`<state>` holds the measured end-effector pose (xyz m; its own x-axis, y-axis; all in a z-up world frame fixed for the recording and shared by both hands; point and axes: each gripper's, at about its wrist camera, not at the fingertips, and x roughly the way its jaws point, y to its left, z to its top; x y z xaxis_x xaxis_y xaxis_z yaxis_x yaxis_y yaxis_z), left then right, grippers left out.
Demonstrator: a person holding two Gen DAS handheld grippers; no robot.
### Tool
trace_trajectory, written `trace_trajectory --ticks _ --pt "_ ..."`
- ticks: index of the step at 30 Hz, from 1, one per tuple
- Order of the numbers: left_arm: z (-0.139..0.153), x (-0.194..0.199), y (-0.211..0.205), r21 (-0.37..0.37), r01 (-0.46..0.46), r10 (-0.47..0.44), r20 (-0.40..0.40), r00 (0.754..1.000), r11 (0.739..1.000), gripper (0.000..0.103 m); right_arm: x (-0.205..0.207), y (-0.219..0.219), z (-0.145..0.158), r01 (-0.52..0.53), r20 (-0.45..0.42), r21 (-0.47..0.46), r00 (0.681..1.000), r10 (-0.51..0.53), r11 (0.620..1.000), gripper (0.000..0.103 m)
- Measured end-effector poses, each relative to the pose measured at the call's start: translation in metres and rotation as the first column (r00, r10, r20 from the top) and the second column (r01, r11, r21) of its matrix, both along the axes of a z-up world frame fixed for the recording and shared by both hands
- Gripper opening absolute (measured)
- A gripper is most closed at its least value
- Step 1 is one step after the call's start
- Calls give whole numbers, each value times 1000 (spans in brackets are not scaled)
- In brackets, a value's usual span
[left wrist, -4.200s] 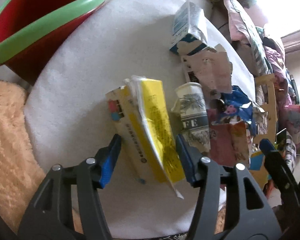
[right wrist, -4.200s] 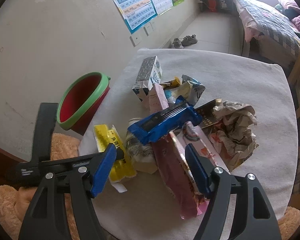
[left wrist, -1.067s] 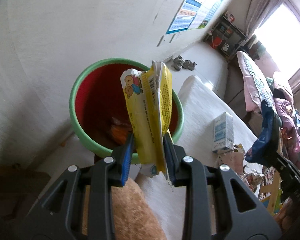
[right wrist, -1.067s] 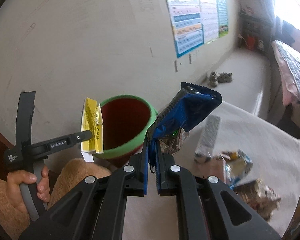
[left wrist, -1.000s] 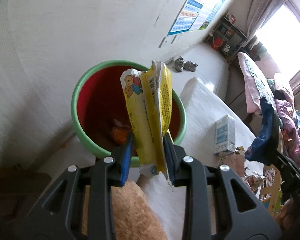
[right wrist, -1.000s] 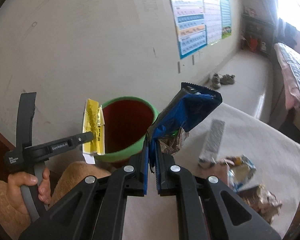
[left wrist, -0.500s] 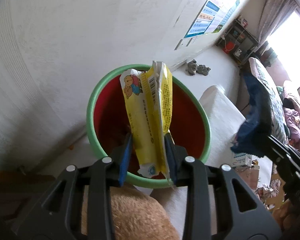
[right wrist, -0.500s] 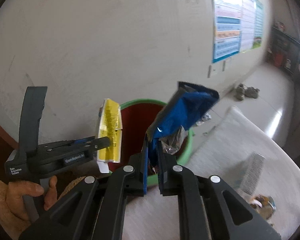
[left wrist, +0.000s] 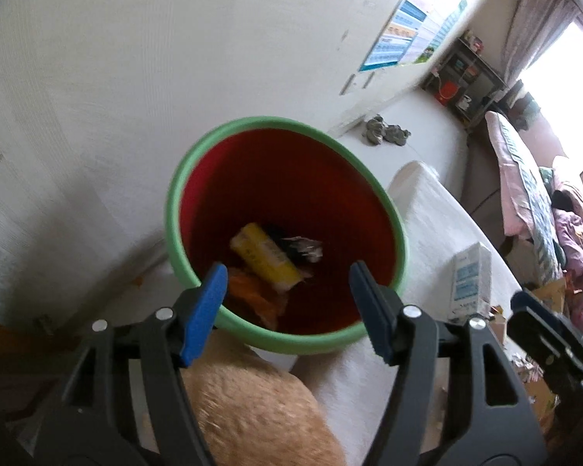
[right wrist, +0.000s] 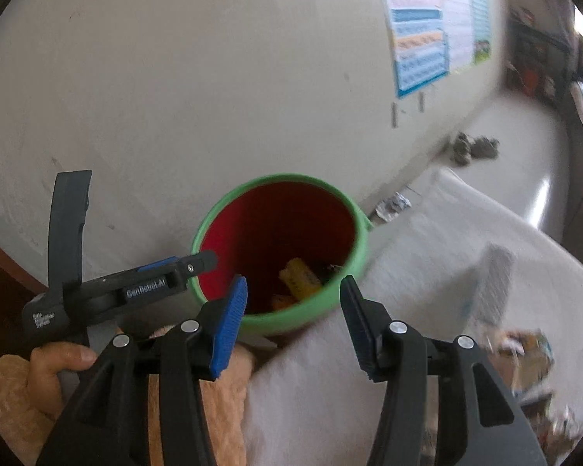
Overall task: Collect trash
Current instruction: 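Return both tools to the pile and close the left tool on the paper cup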
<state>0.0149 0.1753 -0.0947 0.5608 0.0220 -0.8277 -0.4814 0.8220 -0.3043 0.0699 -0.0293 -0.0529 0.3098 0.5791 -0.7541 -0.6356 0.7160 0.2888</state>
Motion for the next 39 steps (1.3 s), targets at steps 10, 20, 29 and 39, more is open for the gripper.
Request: trace_trajectory --ticks 10,20,29,39 --pt "1 2 -56 -26 128 -128 -12 992 991 63 -40 -120 -15 237 -11 -74 971 -238 969 55" --pt "-1 10 -128 -39 290 -292 -51 955 956 63 -41 -217 -38 411 -68 -189 901 -429 892 71" --pt "-5 16 -188 -44 429 -431 -82 898 902 65 -42 -247 -91 435 -273 -185 839 -471 881 77" --pt "-53 24 -236 -140 527 -545 -193 816 838 65 -46 -250 -68 466 -257 -90 843 -472 880 29"
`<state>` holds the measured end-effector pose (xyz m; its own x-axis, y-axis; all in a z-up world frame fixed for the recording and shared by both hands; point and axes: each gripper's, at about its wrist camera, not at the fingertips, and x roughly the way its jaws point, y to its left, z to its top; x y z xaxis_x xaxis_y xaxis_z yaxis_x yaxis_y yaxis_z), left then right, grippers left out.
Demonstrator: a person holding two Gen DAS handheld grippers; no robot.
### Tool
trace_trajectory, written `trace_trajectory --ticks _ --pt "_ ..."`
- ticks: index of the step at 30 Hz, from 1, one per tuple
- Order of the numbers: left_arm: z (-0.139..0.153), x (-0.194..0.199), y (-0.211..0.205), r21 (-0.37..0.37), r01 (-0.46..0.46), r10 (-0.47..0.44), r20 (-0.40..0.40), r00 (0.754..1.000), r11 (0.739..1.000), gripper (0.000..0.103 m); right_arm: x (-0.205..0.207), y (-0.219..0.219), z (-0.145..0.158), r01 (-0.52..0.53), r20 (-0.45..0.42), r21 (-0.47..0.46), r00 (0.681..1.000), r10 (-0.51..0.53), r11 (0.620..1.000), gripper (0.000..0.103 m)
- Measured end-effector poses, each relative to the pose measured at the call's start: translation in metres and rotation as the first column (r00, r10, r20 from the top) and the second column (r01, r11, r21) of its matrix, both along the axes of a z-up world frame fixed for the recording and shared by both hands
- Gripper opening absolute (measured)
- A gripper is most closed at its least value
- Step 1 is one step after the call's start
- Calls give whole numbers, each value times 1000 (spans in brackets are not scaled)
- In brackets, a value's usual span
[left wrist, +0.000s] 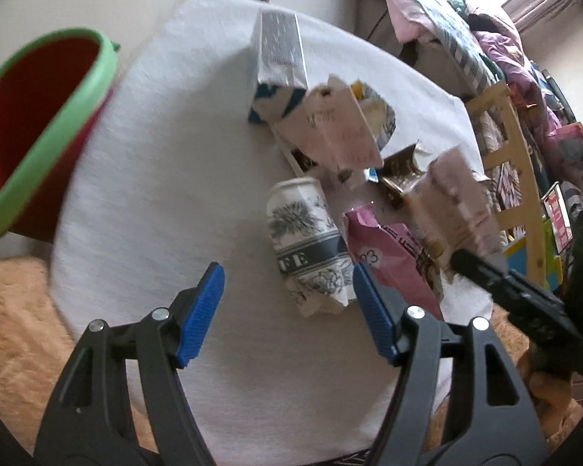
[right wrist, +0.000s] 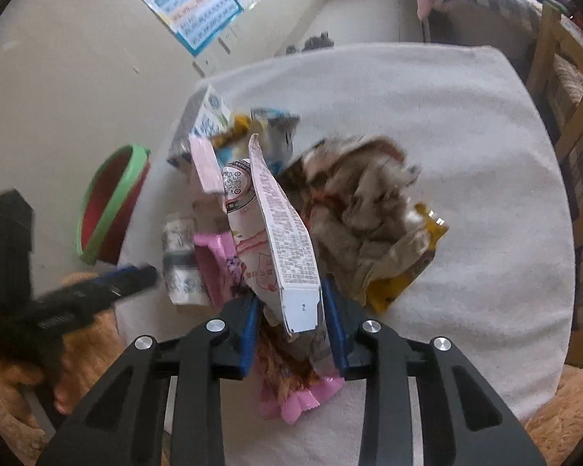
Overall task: Collect trash
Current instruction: 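Return both tools to the pile and close the left tool on the paper cup, then lift the paper cup with the left tool while the right tool reaches the pink wrapper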
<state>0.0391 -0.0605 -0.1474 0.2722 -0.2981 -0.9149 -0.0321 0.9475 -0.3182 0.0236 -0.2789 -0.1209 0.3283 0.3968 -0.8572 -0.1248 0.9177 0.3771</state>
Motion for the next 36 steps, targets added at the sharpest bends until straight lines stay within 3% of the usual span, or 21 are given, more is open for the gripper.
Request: trace_trajectory --ticks 4,6,8,10,12,18,22,29,31,36 --pt "-19 9 -10 9 21 -21 -42 999 1000 66 0 0 6 13 21 20 1000 -14 1000 30" --pt "-25 11 -13 -26 25 -26 -55 998 999 65 -1 1 7 8 21 28 1000 -9 1000 30" --pt "-25 11 -17 -60 38 -40 -48 998 997 47 -1 1 8 3 24 30 1000 -4 1000 30" --pt "-20 9 -21 -70 66 -69 -35 997 995 36 -2 1 10 0 26 36 1000 -1 999 30" --pt "-16 7 -23 -25 86 -86 -33 996 996 35 0 5 9 -2 27 37 1000 1 999 30" --pt "-7 4 -2 -58 50 -52 -37 998 997 28 1 6 7 -3 21 39 1000 2 999 30" --pt "-7 2 6 -35 29 -30 -30 999 999 29 1 6 -1 6 -8 27 1000 -5 1000 31" --pt "-8 -2 -2 -12 45 -45 -16 999 999 55 1 7 -6 0 -20 13 1000 1 1000 32" --pt "-10 -3 -5 -13 44 -44 -26 999 999 56 1 8 -6 -2 -21 7 1000 2 1000 44" --pt "-15 -8 -4 5 49 -49 -38 998 999 56 0 9 1 1 23 -25 1000 -1 1000 50"
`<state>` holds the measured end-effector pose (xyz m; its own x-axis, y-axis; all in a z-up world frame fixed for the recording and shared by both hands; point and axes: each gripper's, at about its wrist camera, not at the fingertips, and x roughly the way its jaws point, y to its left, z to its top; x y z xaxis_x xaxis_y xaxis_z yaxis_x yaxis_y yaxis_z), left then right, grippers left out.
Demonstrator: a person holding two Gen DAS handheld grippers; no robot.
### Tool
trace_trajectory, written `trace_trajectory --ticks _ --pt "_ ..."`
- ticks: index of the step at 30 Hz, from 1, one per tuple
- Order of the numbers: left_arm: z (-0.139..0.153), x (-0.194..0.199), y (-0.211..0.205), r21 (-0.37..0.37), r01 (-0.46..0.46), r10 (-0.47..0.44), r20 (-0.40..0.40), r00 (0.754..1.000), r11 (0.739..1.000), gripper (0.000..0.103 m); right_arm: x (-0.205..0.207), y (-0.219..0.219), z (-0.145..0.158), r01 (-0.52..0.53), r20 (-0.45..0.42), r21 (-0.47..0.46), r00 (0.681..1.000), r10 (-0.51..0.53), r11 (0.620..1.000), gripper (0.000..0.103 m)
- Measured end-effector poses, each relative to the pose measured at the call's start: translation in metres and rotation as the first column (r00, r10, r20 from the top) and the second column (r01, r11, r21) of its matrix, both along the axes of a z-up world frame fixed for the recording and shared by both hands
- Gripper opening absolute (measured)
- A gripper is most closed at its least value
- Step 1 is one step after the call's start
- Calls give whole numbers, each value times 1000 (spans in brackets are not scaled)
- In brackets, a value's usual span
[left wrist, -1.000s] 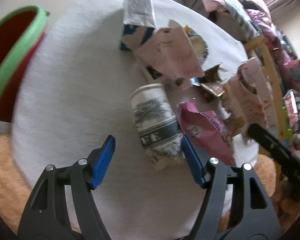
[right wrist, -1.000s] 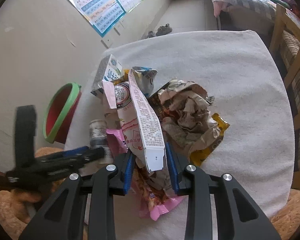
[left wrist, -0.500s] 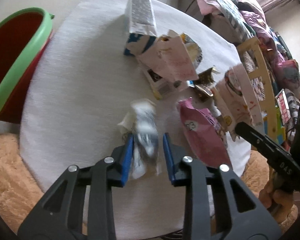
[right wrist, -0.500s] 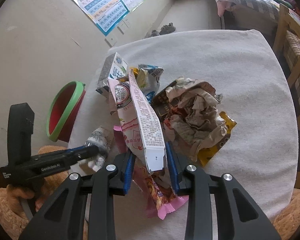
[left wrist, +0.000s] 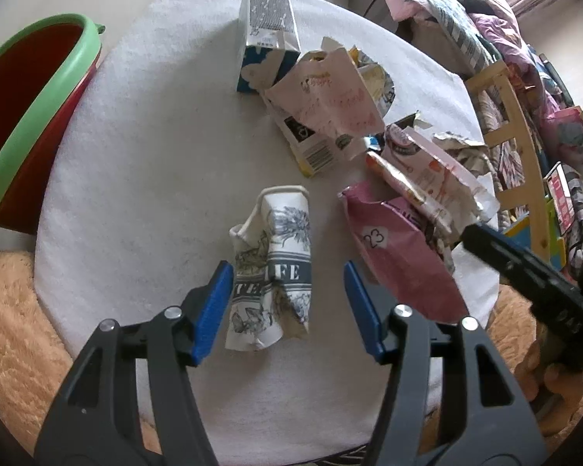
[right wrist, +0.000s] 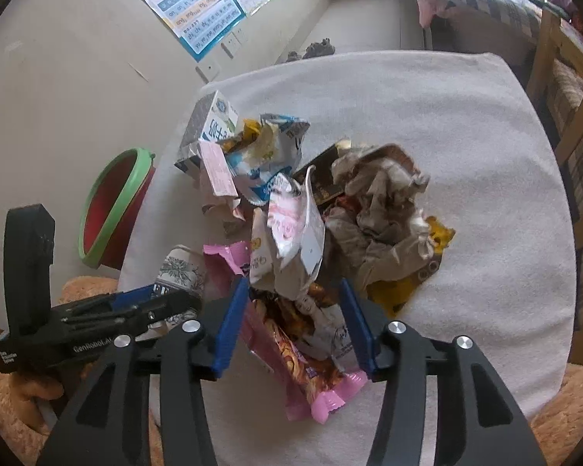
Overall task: Collect trash
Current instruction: 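Lift the paper cup with the left tool while the right tool reaches the pink wrapper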
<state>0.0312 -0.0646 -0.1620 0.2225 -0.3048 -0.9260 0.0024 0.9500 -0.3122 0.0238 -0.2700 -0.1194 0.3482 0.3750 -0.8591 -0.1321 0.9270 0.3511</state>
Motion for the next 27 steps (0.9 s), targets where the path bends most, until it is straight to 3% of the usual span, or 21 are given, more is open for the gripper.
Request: trace_trajectory --ticks 5,7,9,13,18,27 --pt "-11 2 -3 16 2 -1 -32 1000 1000 55 1 2 3 -2 27 -49 1000 3 999 52" --pt "-12 0 -3 16 7 -7 -37 999 1000 44 2 3 5 -2 35 -61 999 5 998 52" --pt "-12 0 -5 17 14 -14 -32 999 1000 41 2 4 6 -2 45 -72 999 5 997 52" --pt "1 -1 -1 25 9 -9 31 999 1000 28 4 4 11 3 72 -88 997 3 996 52" --pt "30 1 2 67 -14 3 156 988 998 28 7 4 21 6 119 -102 993 6 995 55" --pt "60 2 10 74 -49 29 252 967 996 28 14 13 5 -36 61 -129 997 44 991 57"
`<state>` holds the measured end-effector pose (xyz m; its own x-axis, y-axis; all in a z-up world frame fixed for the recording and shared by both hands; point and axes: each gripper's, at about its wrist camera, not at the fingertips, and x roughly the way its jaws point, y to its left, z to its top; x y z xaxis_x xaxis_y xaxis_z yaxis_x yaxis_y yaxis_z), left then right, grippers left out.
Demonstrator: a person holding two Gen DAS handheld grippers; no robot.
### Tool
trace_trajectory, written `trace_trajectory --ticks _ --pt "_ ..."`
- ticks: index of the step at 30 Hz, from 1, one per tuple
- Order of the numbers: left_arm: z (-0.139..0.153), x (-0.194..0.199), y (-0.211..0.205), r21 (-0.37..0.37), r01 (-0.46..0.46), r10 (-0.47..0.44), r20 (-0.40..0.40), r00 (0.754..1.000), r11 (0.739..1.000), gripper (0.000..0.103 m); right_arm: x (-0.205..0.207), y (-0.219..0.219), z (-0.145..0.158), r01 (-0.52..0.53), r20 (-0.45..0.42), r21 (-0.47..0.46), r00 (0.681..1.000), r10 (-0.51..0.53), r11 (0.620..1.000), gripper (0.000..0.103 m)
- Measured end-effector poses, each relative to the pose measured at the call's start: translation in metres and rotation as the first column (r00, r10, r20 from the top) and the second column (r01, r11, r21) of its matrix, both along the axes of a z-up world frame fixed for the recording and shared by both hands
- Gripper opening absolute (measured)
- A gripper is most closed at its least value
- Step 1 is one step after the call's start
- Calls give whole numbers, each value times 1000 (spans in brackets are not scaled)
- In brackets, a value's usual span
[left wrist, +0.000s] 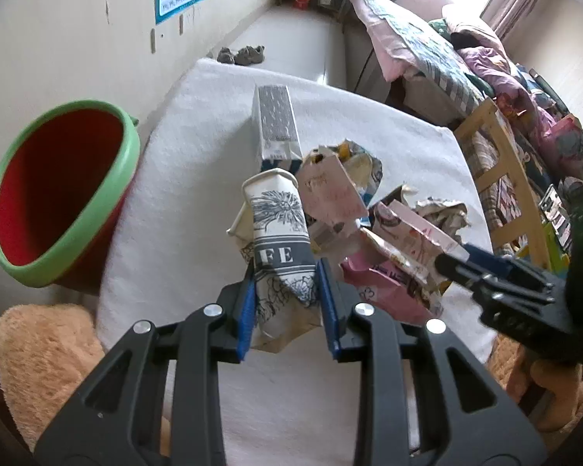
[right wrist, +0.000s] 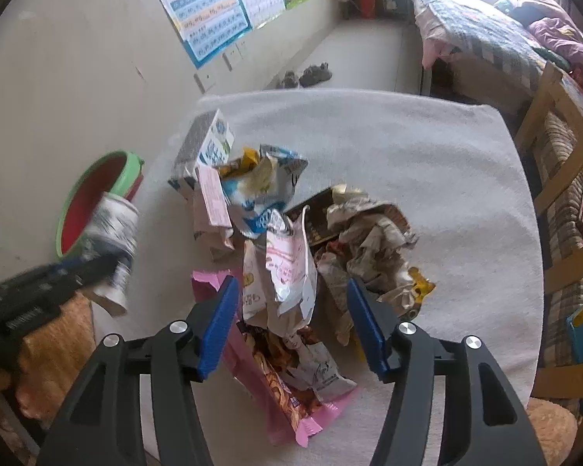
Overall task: Collect trash
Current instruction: 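Lift the paper cup with the left tool while the right tool reaches the pink wrapper, then grasp the pink-and-white wrapper with the right tool while the left tool holds the cup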
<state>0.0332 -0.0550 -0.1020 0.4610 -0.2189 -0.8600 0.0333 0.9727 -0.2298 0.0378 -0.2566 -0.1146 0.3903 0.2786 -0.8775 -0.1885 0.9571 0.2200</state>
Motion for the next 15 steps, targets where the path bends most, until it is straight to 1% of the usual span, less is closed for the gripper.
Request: trace_trajectory --ticks 6,12,14,15 --pt "-2 -2 5 -5 -20 20 -4 1000 1000 28 4 2 -1 -4 -4 14 1000 4 1000 57" --pt "-3 -2 7 -6 -17 17 -4 1000 1000 28 11 0 -13 13 -58 35 998 -11 999 56" --pt "-2 -3 7 -4 -18 18 -3 1000 1000 28 11 -1 -15 13 -64 46 998 -10 999 49" --pt "-2 -3 7 -4 -19 19 -2 1000 1000 28 10 -2 -15 10 -66 51 998 -7 999 37"
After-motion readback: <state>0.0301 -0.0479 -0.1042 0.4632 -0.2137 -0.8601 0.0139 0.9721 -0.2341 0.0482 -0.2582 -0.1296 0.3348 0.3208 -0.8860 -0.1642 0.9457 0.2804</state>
